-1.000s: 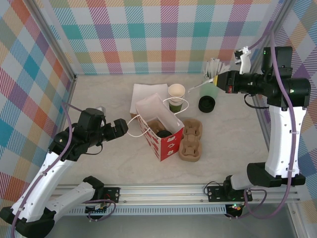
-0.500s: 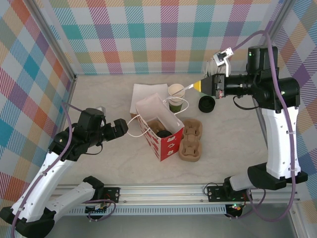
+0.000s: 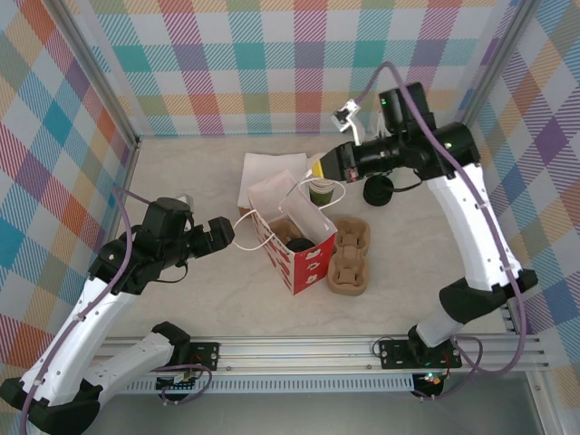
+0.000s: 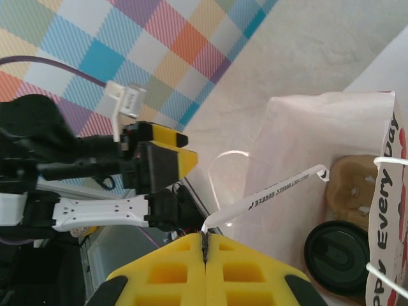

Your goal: Pack the takeout coffee

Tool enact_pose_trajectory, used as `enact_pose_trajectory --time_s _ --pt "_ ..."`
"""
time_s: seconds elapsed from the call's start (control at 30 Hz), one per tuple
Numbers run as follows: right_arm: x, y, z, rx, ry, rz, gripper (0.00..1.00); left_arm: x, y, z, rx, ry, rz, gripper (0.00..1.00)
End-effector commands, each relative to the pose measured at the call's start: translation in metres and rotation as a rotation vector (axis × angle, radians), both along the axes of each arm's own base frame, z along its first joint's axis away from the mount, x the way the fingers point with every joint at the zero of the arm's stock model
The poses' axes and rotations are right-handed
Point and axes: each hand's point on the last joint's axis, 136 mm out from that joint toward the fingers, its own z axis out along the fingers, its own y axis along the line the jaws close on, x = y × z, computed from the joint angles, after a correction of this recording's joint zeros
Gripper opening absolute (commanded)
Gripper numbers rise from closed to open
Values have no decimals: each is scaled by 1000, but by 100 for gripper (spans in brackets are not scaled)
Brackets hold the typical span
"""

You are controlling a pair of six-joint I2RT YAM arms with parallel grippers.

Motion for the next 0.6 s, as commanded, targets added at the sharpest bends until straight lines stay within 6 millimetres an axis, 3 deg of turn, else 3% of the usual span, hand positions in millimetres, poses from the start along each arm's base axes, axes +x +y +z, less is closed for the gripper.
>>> enact_pose_trajectory --time_s 0.0,0.3,0.57 --pt "13 10 -21 -62 -24 7 2 1 1 7 -13 -15 10 100" --pt "36 29 -85 -166 96 19 3 0 3 9 -15 -24 16 100" --pt "45 46 -112 -160 165 39 4 -2 4 10 -16 -30 19 100"
